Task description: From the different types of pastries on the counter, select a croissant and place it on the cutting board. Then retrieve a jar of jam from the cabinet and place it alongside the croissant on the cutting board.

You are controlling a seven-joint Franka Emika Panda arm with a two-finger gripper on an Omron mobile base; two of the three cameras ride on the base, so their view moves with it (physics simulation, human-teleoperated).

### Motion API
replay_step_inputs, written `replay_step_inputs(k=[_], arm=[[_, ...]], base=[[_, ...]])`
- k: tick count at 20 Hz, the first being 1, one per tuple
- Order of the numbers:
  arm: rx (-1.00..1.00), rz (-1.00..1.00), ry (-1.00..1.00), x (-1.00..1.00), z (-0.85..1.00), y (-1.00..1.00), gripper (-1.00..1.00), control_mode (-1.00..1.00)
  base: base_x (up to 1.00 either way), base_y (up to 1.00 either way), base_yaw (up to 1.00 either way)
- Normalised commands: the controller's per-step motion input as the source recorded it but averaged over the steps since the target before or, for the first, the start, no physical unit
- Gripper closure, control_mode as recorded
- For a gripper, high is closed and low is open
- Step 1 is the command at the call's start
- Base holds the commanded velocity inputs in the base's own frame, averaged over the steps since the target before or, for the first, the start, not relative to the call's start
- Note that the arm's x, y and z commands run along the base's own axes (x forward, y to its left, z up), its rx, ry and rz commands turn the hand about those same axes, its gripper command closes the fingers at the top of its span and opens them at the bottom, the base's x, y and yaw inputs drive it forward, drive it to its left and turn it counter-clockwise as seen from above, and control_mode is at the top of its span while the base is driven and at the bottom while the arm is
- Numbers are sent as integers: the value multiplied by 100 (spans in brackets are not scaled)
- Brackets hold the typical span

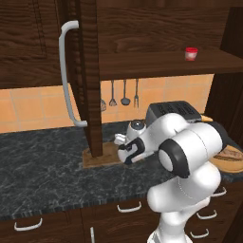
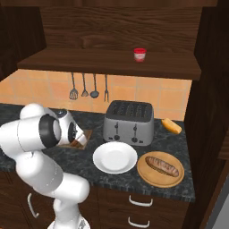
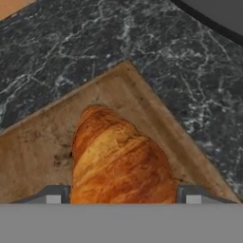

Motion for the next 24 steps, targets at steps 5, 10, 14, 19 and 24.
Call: replay_step_inputs(k=[5,10,14,19,24], arm=[[0,-8,0,40,-7,0,100,-100],[0,-3,0,22,-32,0,100,-100],[0,-1,0,0,-33,0,-100,-100],[0,-2,0,0,-16,0,-100,-100],[0,-3,0,-13,-9,0,-100,-100]], base=[[0,0,0],[0,0,0],[0,0,0],[0,0,0],[0,0,0]])
